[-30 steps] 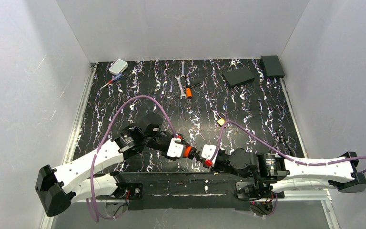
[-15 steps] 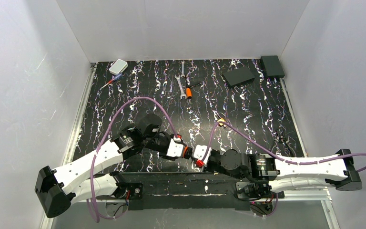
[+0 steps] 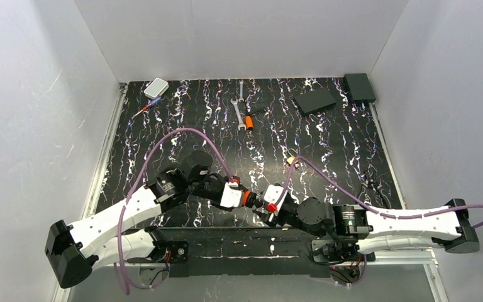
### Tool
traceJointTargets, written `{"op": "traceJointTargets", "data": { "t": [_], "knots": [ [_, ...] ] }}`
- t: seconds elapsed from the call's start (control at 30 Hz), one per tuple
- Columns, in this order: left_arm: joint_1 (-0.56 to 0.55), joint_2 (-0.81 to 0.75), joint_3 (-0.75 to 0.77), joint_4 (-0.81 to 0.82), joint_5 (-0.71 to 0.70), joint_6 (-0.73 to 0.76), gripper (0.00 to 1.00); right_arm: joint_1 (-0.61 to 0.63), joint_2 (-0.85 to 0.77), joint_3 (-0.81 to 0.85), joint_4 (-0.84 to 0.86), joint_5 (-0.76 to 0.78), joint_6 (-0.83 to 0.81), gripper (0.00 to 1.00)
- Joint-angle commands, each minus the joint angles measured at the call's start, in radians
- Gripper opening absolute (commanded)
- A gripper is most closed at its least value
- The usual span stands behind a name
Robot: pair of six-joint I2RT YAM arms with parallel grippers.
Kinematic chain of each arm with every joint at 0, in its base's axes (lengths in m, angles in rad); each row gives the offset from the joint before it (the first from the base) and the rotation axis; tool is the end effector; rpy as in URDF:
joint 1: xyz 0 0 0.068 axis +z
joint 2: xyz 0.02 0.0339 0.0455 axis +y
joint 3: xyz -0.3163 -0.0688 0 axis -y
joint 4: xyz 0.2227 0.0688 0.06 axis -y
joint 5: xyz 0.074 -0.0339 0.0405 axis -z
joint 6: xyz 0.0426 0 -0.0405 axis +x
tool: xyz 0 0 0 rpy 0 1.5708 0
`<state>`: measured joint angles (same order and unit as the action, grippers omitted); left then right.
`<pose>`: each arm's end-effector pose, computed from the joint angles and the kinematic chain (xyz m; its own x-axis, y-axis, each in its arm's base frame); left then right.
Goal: Unlock with the key
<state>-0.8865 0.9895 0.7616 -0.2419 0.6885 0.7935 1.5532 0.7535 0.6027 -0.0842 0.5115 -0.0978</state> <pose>0.0878 -0.1505 0.3376 0.4811 0.2811 -0.8304 0.8748 -0.2156 0.4338 0.0231 0.1262 0.3299 0.0802 -0.2797 -0.9567 -0.8598 0.4662 -0.2084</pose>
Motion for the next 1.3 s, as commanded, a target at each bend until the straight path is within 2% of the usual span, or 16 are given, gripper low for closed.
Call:
{"op": "traceJointTargets", "data": {
  "t": [0.0,0.1,0.2,0.3,0.47,0.6,0.73,0.87,1.0,1.27],
  "knots": [
    [-0.007,-0.041,0.007,0.067,0.039,-0.004,0.00,0.000,-0.075,-0.002,0.058,0.048,0.106,0.70],
    [-0.007,-0.044,0.006,0.069,0.032,-0.001,0.00,-0.001,-0.074,0.051,-0.020,0.168,0.273,0.82],
    [-0.007,-0.043,0.005,0.071,0.022,0.001,0.00,-0.001,-0.057,0.090,-0.057,0.174,0.391,0.83],
    [-0.007,-0.041,0.004,0.072,0.014,0.004,0.00,-0.001,-0.042,0.111,-0.048,0.168,0.501,0.80],
    [-0.008,-0.042,0.005,0.070,-0.002,0.013,0.00,-0.002,0.022,0.166,-0.108,0.247,0.727,0.73],
    [-0.007,-0.045,0.004,0.073,-0.013,0.016,0.00,-0.011,0.073,0.193,-0.124,0.266,0.820,0.73],
    [-0.007,-0.052,0.001,0.075,-0.015,0.017,0.00,-0.055,0.095,0.197,-0.134,0.264,0.899,0.65],
    [-0.007,-0.061,-0.002,0.076,-0.018,0.017,0.00,-0.184,0.113,0.196,-0.178,0.144,0.989,0.63],
    [-0.008,-0.065,-0.003,0.078,-0.017,0.017,0.00,-0.308,0.119,0.158,-0.100,-0.041,1.016,0.60],
    [-0.007,-0.072,-0.008,0.081,-0.028,0.021,0.00,-0.391,0.141,0.123,-0.007,-0.256,1.042,0.57]
  ]
}}
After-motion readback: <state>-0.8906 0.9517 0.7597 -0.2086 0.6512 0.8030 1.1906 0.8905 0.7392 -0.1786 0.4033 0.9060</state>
